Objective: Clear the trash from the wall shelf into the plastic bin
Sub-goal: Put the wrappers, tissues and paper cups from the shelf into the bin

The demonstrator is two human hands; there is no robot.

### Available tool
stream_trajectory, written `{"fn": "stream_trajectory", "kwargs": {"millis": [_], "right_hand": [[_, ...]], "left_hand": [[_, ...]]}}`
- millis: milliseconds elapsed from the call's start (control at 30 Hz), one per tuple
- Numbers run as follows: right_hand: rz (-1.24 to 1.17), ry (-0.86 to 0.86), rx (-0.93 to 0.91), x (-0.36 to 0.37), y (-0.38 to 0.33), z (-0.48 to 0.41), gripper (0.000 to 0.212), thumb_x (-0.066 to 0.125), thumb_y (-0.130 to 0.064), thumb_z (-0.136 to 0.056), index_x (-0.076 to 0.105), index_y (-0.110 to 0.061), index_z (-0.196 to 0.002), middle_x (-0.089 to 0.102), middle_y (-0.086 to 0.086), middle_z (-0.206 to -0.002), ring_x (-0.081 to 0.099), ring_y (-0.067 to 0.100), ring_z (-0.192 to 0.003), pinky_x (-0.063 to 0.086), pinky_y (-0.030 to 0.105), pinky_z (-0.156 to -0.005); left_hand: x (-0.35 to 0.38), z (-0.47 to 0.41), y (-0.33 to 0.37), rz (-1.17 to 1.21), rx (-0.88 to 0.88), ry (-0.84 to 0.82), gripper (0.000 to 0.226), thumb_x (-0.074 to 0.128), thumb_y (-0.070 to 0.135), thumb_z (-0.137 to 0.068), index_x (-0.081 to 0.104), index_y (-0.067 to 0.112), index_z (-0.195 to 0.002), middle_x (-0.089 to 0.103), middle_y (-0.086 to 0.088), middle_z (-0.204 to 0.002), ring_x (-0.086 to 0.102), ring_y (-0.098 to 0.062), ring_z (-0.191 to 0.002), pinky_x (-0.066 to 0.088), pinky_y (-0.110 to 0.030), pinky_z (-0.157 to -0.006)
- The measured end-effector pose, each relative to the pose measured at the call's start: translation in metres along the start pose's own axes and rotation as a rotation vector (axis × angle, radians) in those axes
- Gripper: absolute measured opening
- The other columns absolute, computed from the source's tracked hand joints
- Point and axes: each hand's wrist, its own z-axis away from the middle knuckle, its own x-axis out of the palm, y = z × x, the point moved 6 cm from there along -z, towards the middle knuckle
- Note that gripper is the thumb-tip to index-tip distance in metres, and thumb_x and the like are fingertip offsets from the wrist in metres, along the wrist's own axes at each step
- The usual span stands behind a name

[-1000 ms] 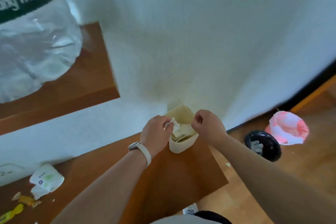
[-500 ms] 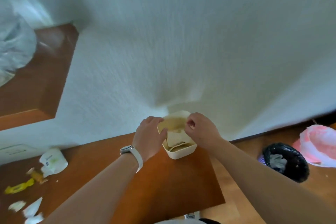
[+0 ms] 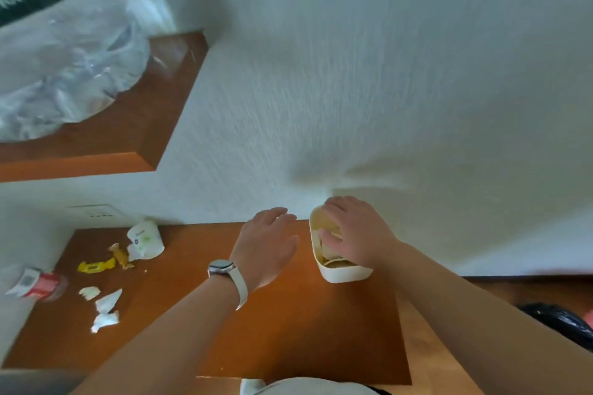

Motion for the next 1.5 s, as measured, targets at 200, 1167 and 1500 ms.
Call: {"fn": "stream_trajectory", "kwargs": {"millis": [200, 1167, 1500], "right_hand": [[0.094, -0.034, -0.144, 0.021, -0.050, -0.026, 0.049, 0.046, -0.048, -0.094, 0.052, -0.020, -0.133, 0.046, 0.002, -0.145, 0.038, 0.022, -0.133, 0.028, 0.039, -0.107], [0.250, -0.335, -0.329, 0.241, -0.369, -0.140, 0.054, 0.049, -0.051, -0.093, 0.043, -0.022, -0.138, 0.044, 0.001, -0.146, 0.040, 0.022, -0.134, 0.035, 0.042, -0.109], [0.211, -0.418, -0.284, 0.322, -0.396, -0.164, 0.055, 0.059, -0.048, -0.087, 0.043, -0.024, -0.134, 0.051, 0.000, -0.137, 0.049, 0.023, -0.125, 0.044, 0.040, -0.097]], "left_hand": [[-0.011, 0.038, -0.053, -0.061, -0.073, 0.009, 0.048, 0.044, 0.049, -0.095, 0.042, 0.031, -0.139, 0.036, 0.006, -0.150, 0.032, -0.018, -0.138, 0.024, -0.041, -0.112], [-0.002, 0.272, -0.439, 0.028, -0.419, -0.043, 0.045, 0.052, 0.045, -0.094, 0.048, 0.030, -0.136, 0.046, 0.004, -0.145, 0.038, -0.019, -0.135, 0.036, -0.041, -0.106], [0.042, 0.270, -0.481, 0.182, -0.515, -0.037, 0.047, 0.053, 0.039, -0.095, 0.045, 0.025, -0.139, 0.044, 0.002, -0.146, 0.039, -0.020, -0.134, 0.040, -0.041, -0.104]]}}
